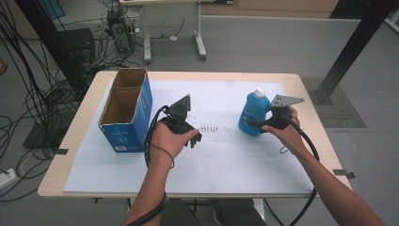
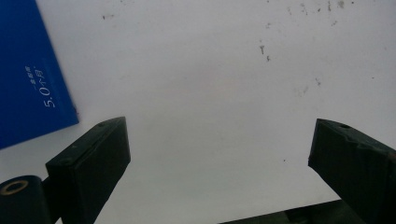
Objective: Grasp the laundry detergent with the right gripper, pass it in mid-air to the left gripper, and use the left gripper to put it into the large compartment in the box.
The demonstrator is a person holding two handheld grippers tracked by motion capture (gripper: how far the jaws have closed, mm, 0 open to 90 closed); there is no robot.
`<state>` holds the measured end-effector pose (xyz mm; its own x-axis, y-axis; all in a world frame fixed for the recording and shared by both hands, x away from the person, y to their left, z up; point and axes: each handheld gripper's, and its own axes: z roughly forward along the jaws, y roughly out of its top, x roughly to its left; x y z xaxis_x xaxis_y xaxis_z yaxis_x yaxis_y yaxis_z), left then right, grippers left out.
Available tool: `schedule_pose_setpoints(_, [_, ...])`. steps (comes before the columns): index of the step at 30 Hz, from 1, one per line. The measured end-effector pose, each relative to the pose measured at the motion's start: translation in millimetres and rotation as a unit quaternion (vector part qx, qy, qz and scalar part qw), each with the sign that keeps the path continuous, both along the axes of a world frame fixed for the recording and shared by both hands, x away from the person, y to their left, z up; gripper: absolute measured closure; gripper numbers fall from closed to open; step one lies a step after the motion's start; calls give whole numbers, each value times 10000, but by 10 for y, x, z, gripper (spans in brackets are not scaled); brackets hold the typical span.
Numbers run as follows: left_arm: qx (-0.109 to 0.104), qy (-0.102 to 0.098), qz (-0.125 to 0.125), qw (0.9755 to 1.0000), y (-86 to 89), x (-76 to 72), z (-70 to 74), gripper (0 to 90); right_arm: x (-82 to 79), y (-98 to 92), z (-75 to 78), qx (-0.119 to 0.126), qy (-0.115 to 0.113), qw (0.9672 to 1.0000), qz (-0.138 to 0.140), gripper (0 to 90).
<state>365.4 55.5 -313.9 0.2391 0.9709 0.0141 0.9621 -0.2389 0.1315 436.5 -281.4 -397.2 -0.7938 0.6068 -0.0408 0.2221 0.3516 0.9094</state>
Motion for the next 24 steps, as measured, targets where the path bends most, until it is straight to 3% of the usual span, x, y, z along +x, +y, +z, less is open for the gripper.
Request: schedule_pose_setpoints(24, [28,-20,-9,10000,-5,3,25,56,-5,-3,7,6,-48,10000,-23,16])
